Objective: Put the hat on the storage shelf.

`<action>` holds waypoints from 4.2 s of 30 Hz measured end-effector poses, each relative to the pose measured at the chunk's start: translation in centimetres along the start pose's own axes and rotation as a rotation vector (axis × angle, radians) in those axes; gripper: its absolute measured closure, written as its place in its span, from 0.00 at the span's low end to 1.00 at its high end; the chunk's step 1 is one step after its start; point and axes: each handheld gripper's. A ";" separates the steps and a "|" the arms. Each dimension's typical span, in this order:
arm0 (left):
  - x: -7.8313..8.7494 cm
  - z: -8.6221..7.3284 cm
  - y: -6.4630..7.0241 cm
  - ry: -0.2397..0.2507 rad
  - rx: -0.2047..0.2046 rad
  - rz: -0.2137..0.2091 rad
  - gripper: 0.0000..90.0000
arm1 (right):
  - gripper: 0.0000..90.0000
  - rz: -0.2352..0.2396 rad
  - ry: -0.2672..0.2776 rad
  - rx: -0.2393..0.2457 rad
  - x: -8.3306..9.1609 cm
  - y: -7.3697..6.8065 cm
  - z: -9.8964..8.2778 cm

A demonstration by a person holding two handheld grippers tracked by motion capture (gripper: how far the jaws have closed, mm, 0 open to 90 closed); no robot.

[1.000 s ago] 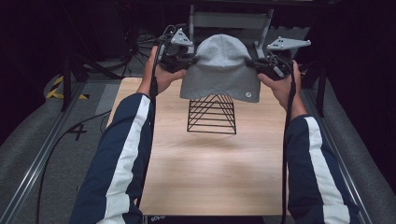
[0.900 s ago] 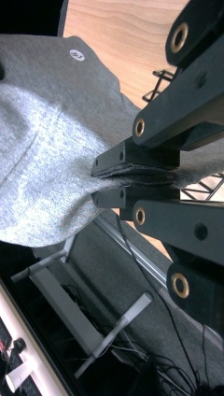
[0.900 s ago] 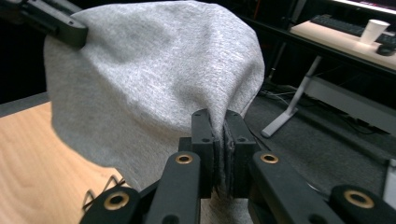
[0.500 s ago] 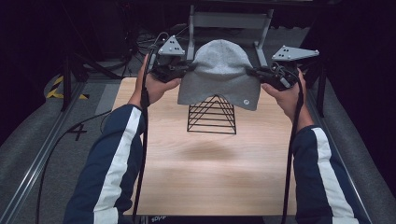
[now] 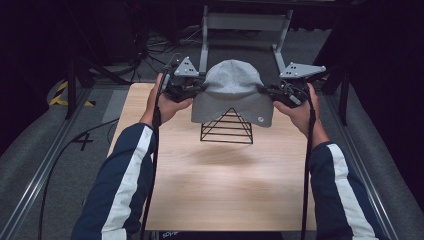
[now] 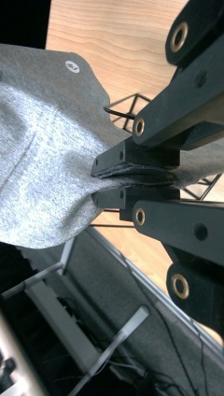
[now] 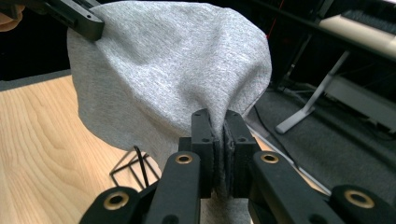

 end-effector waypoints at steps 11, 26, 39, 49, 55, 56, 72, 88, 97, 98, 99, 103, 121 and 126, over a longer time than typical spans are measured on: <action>-2.3 -4.2 0.5 -0.055 0.038 -0.015 0.93 | 0.94 0.025 -0.068 -0.038 -1.7 -0.4 -4.8; -4.7 -8.8 2.0 -0.147 0.044 -0.029 0.93 | 0.94 0.041 -0.169 -0.071 -3.6 -1.6 -10.0; -6.7 -11.6 2.8 -0.201 0.053 -0.044 0.93 | 0.94 0.025 -0.224 -0.131 -5.0 -1.4 -14.0; -7.7 -12.8 3.2 -0.204 0.076 -0.045 0.93 | 0.94 0.018 -0.214 -0.168 -5.2 -1.3 -15.3; -7.0 -12.5 3.0 -0.208 0.059 -0.040 0.93 | 0.94 0.008 -0.228 -0.136 -5.1 -1.6 -14.9; -6.9 -12.5 2.9 -0.211 0.059 -0.040 0.93 | 0.94 0.006 -0.230 -0.132 -5.0 -1.6 -14.8; -3.9 -10.8 3.4 -0.184 0.014 -0.009 0.91 | 0.89 -0.014 -0.237 -0.081 -3.2 -2.1 -13.3; 1.1 -10.9 3.5 -0.203 -0.044 0.007 0.87 | 0.80 -0.004 -0.266 -0.032 -0.9 -2.6 -12.1; 4.1 -12.8 4.0 -0.250 -0.063 0.016 0.78 | 0.70 0.016 -0.310 -0.004 0.1 -3.3 -12.2; 4.3 -13.1 4.0 -0.262 -0.066 0.013 0.76 | 0.69 0.017 -0.315 -0.003 0.2 -3.4 -12.3; 4.6 -13.5 4.2 -0.271 -0.070 0.020 0.73 | 0.68 0.016 -0.320 0.000 0.4 -3.5 -12.4; 5.4 -14.4 4.6 -0.298 -0.066 0.018 0.68 | 0.65 0.014 -0.334 0.002 1.0 -3.5 -12.7; 10.4 -18.6 6.2 -0.374 -0.046 0.033 0.38 | 0.57 -0.027 -0.359 0.008 6.6 -3.7 -15.4; 11.6 -20.2 7.0 -0.381 -0.033 0.023 0.33 | 0.53 -0.033 -0.363 0.007 8.0 -4.2 -16.5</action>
Point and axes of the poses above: each handheld gripper's, and its own axes: x roughly backward along the jaws, z roughly out of its top, y roughly to its right, and after that the axes turned 12 degrees about y, right-handed
